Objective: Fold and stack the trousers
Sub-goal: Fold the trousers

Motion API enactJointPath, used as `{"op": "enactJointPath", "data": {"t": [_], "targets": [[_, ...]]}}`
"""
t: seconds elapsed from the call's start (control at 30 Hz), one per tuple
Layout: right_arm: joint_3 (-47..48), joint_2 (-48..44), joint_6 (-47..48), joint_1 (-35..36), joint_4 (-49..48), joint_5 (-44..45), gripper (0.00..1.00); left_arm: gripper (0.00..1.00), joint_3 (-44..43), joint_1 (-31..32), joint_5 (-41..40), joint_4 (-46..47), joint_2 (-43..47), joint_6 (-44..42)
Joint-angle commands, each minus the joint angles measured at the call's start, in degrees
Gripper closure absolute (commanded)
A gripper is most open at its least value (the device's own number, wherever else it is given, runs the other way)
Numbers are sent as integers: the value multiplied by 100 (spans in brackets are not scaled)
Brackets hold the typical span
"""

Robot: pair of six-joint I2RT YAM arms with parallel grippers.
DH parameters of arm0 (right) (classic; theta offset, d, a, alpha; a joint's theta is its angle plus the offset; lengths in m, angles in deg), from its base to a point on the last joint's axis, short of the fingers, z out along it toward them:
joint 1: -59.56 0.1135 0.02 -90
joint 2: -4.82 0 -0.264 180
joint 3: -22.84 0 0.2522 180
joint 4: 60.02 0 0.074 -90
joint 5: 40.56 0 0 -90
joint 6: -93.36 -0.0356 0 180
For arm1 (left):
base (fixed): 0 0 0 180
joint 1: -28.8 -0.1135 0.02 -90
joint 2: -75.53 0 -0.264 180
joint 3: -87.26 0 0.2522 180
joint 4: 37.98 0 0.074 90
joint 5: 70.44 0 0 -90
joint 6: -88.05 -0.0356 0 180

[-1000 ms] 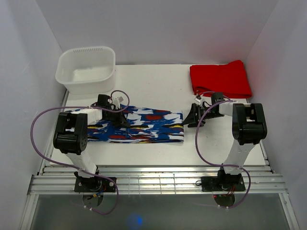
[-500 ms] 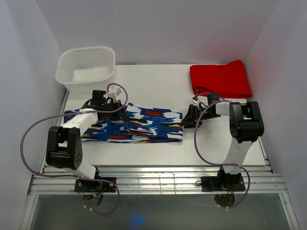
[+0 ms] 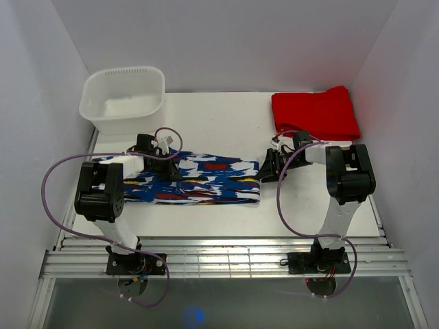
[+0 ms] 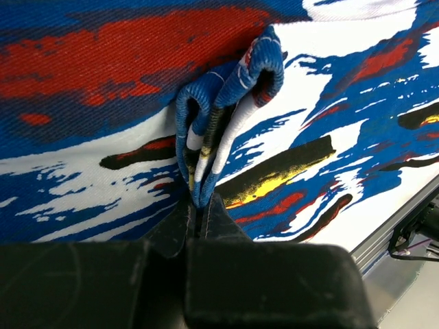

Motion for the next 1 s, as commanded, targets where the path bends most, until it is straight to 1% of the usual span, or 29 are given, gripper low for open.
{"op": "enactJointPath", "data": {"t": [0.0, 0.03, 0.07, 0.1, 0.13, 0.17, 0.2, 0.23, 0.3, 0.33, 0.4, 0.43, 0.47, 0.57, 0.6, 0.7, 0.8, 0.87, 0.9, 0.93, 0.97], "targets": [[-9, 409, 342, 91, -46, 1232, 37, 100, -19, -45, -580, -72, -210, -173], [0, 435, 333, 108, -46, 1232, 41, 100, -63, -45, -395, -116, -71, -190], [0, 444, 342, 108, -72, 1232, 51, 100, -99, -36, -193, -142, 61, -208], [0, 444, 342, 117, -81, 1232, 56, 100, -134, -36, 79, -160, 245, -199], [-9, 435, 342, 117, -90, 1232, 66, 100, -108, -36, 91, -134, 743, -138], [-18, 418, 333, 117, -116, 1241, 68, 100, -56, -45, 82, -90, 1018, -68], [-18, 426, 316, 117, -125, 1250, 69, 100, 6, -45, 73, -72, 1264, -15], [-9, 427, 289, 117, -125, 1267, 67, 100, 59, -45, -31, -142, 1554, 20], [-9, 427, 254, 117, -134, 1276, 60, 100, 103, -88, -181, -300, 1627, -6], [-9, 435, 245, 117, -143, 1285, 49, 100, 242, -158, -356, -344, 1610, -76], [-18, 427, 236, 117, -151, 1294, 43, 100, 419, -185, -532, -240, 1347, -146], [-9, 435, 245, 117, -134, 1285, 35, 100, 472, -185, -612, -204, 1172, -164], [0, 453, 245, 117, -125, 1276, 31, 100, 516, -185, -673, -204, 718, -182], [70, 479, 289, 134, -46, 1153, 29, 100, 507, -194, -823, -55, 108, -208], [96, 488, 280, 161, -46, 1118, 28, 100, 386, -194, -910, -63, -215, -217], [280, 619, 298, 301, 103, 1048, 25, 100, 43, -212, -990, -300, -735, -243], [500, 795, 359, 521, 270, 1109, 24, 100, -64, -229, -990, -397, -781, -278], [640, 935, 386, 662, 314, 1232, 30, 99, -73, -238, -1043, -450, -667, -287], [702, 997, 386, 688, 436, 1302, 36, 95, -90, -238, -1052, -476, -606, -305], [755, 1067, 386, 706, 490, 1398, 62, 89, -116, -238, -1034, -537, -423, -366], [816, 1146, 386, 680, 525, 1460, 79, 76, -117, -247, -1034, -564, -299, -419]]}}
